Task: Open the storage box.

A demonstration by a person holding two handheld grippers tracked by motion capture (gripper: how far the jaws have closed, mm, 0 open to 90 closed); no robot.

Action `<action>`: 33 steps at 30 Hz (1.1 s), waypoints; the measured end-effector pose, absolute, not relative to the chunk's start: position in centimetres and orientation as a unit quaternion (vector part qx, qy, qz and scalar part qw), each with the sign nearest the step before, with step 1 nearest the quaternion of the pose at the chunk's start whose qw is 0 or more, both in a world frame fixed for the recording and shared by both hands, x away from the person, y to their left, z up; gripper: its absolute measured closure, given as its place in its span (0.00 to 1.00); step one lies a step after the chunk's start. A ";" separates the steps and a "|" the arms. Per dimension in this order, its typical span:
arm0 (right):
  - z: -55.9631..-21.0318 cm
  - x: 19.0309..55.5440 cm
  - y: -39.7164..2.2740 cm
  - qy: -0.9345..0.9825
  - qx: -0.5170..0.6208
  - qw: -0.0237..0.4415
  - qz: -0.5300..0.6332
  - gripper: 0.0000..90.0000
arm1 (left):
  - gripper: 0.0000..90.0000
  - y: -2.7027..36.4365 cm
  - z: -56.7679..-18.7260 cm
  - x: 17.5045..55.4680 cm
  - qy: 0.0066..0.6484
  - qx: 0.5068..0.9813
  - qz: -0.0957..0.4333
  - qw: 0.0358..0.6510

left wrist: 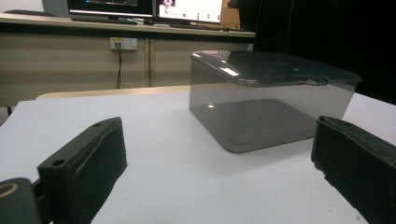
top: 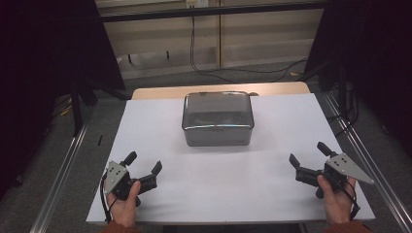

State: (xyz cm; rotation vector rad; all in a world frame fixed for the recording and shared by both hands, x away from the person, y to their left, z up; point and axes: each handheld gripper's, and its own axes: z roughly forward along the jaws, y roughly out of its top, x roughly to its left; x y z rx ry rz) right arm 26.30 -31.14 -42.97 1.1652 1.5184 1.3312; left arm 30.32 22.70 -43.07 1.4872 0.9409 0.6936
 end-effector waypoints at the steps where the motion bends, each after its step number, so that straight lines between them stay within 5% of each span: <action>1: -43.0 26.3 -31.2 0.599 0.458 0.395 0.525 0.00 | 0.03 22.7 -43.1 30.3 0.404 0.637 0.296 0.586; 33: -43.0 28.0 -26.9 0.635 0.410 0.367 0.542 0.00 | 0.04 22.4 -43.1 29.7 0.405 0.635 0.291 0.591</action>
